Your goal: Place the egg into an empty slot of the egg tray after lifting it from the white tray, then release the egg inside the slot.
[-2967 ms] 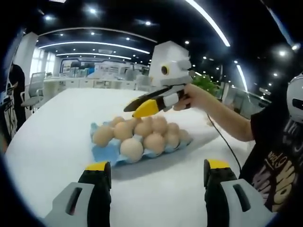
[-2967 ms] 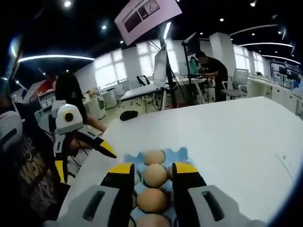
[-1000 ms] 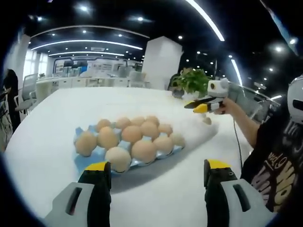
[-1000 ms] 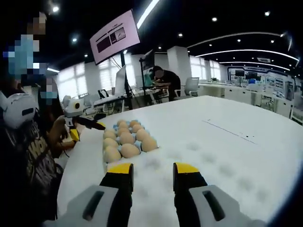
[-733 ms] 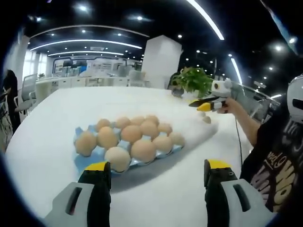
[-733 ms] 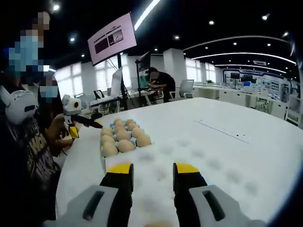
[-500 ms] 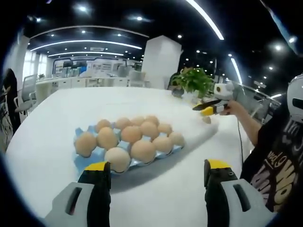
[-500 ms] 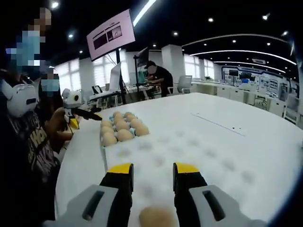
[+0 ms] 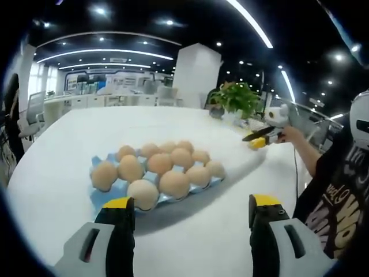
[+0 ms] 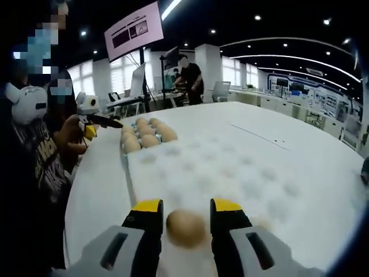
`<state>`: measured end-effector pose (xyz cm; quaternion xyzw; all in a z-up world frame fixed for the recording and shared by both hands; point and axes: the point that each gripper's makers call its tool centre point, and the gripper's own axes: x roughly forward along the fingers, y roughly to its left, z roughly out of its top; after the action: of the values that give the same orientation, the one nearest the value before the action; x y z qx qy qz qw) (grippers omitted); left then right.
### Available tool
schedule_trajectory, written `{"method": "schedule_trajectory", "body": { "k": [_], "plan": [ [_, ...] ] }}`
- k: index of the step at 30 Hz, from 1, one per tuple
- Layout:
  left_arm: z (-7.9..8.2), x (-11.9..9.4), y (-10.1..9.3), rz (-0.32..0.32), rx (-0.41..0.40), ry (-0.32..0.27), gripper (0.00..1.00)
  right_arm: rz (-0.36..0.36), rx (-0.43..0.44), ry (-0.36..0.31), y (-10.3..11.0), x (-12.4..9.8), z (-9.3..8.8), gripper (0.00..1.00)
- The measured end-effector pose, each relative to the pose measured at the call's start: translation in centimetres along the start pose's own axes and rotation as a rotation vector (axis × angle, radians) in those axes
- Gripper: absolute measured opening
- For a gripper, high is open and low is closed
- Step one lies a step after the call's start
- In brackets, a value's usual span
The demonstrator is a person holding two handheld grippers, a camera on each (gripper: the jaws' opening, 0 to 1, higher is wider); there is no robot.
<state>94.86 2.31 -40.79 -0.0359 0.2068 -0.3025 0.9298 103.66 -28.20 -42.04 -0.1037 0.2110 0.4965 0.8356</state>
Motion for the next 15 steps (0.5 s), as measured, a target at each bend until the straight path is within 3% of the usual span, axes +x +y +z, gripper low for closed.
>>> {"method": "schedule_trajectory", "body": {
  "k": [5,15],
  "plan": [
    [0.0,0.0,0.0,0.002,0.002,-0.004,0.82,0.005,0.004,0.055,0.3,-0.7,-1.4,0.28],
    [-0.3,0.1,0.2,0.003,-0.007,-0.004,0.83,0.020,0.035,0.133,0.1,-0.3,-1.6,0.27]
  ]
}}
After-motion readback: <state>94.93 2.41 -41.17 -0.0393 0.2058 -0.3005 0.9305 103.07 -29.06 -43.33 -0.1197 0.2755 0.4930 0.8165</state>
